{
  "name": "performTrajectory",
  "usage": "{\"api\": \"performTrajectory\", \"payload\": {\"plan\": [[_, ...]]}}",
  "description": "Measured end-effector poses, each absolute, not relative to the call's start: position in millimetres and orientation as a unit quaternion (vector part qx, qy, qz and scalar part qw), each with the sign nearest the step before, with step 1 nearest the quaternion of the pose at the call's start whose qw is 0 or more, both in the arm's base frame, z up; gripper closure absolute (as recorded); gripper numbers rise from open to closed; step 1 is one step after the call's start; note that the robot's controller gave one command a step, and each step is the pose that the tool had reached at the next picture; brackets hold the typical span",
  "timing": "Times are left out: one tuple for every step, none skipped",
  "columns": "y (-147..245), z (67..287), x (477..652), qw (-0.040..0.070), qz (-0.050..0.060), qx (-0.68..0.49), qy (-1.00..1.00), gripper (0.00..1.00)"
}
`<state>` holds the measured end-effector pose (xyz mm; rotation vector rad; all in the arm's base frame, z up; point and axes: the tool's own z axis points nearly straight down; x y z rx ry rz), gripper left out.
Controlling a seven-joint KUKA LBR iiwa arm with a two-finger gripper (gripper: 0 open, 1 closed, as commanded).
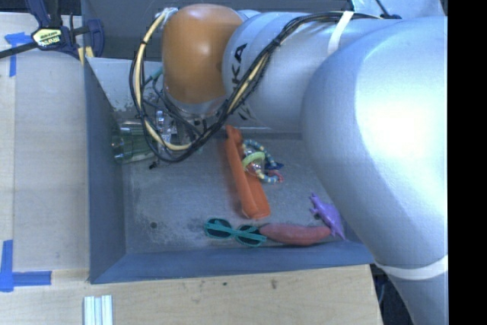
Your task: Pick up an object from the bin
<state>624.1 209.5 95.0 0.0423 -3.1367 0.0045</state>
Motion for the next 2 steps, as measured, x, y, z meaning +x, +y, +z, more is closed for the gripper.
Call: {"api": "performTrajectory", "payload": {"plan": [[211, 118, 625.9, -0.001, 0.000, 0.014, -1.000, 1.00], [211, 136, 627.2, -0.004, -0.001, 0.014, -1.000, 1.00]]}}
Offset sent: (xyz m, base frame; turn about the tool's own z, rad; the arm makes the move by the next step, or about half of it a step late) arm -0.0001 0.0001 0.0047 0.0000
